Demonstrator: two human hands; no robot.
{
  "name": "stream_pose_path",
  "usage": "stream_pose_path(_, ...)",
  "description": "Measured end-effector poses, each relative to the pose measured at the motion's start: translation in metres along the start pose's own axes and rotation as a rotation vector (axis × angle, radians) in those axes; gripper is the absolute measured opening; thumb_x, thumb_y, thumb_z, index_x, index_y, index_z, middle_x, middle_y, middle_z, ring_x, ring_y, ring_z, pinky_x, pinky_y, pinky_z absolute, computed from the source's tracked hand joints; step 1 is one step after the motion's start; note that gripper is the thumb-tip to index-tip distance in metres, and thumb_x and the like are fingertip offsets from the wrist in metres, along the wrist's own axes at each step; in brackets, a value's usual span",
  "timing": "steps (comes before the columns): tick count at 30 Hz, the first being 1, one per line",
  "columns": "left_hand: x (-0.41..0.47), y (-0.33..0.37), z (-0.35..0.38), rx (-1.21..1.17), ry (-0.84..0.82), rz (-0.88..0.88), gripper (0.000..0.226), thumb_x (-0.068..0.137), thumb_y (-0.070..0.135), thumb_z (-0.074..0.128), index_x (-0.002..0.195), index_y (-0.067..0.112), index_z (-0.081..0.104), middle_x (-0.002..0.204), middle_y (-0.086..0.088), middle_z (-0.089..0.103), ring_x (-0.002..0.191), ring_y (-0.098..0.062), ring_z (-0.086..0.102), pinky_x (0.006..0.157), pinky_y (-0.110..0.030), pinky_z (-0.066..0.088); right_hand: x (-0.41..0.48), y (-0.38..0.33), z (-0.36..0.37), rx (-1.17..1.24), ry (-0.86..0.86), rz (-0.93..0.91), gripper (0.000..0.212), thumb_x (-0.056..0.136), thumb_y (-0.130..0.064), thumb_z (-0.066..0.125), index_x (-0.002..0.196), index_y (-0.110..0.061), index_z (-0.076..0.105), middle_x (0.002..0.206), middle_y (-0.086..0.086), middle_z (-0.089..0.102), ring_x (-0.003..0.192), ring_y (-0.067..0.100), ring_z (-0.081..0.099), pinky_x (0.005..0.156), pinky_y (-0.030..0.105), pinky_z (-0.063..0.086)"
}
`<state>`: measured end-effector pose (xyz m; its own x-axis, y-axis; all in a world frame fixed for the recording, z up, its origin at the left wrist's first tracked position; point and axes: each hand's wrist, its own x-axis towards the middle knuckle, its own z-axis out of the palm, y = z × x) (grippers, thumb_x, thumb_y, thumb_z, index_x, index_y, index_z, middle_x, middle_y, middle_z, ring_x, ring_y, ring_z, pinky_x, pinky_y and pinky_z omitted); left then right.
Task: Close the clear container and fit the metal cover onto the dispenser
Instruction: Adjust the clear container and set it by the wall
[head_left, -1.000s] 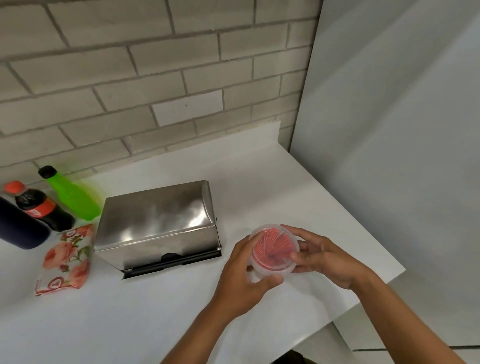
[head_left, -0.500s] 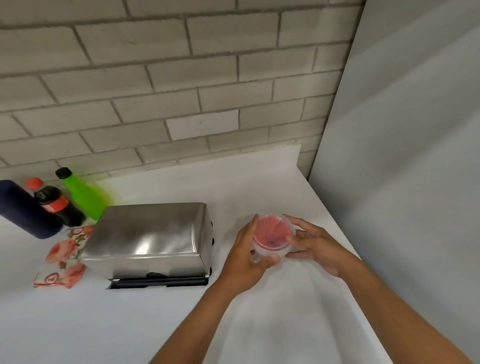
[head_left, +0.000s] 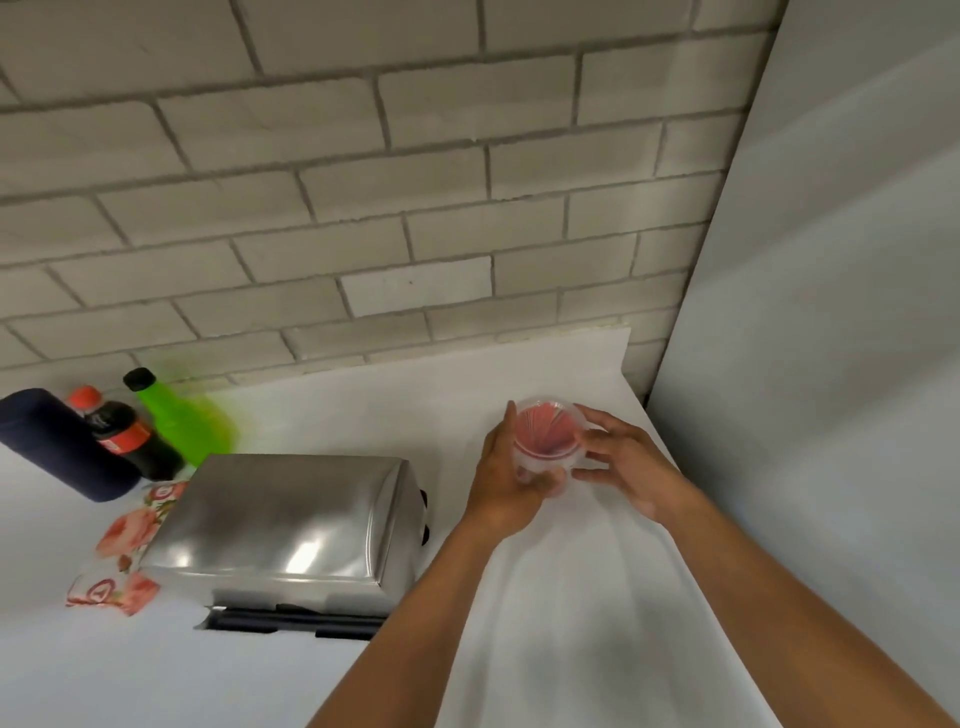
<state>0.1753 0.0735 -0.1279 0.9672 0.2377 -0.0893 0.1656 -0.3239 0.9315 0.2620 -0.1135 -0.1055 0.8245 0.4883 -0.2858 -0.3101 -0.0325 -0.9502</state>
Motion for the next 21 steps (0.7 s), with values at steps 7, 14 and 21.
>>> stream_pose_path(7, 0.033, 0.007, 0.007, -0.006, 0.066, 0.020, 0.112, 0.085, 0.019, 0.085, 0.171, 0.027, 0.013, 0.159, -0.006, 0.035, 0.146, -0.021, 0.040, 0.116, -0.050, 0.048, 0.038, -0.014, -0.012, -0.015, -0.015, -0.001, 0.036, 0.104, -0.026, 0.068, 0.139, -0.033, 0.069, 0.131, 0.000, 0.076, 0.122, 0.023, 0.072, 0.105, 0.052, 0.056)
stream_pose_path(14, 0.062, 0.012, 0.005, 0.032, 0.079, 0.017, 0.113, 0.087, 0.023, 0.087, 0.171, 0.028, 0.010, 0.158, -0.006, 0.037, 0.147, -0.024, 0.041, 0.114, -0.049, 0.051, 0.070, -0.022, -0.017, -0.011, -0.002, 0.008, 0.037, 0.102, -0.030, 0.070, 0.140, -0.034, 0.068, 0.130, -0.002, 0.077, 0.122, 0.022, 0.072, 0.107, 0.053, 0.056)
stream_pose_path(21, 0.078, 0.009, 0.003, 0.046, 0.091, 0.018, 0.114, 0.085, 0.029, 0.088, 0.171, 0.028, 0.011, 0.159, -0.007, 0.037, 0.147, -0.024, 0.041, 0.114, -0.049, 0.052, 0.088, -0.022, -0.019, -0.011, 0.002, 0.014, 0.037, 0.100, -0.033, 0.073, 0.137, -0.036, 0.070, 0.130, -0.004, 0.077, 0.120, 0.020, 0.073, 0.106, 0.054, 0.056)
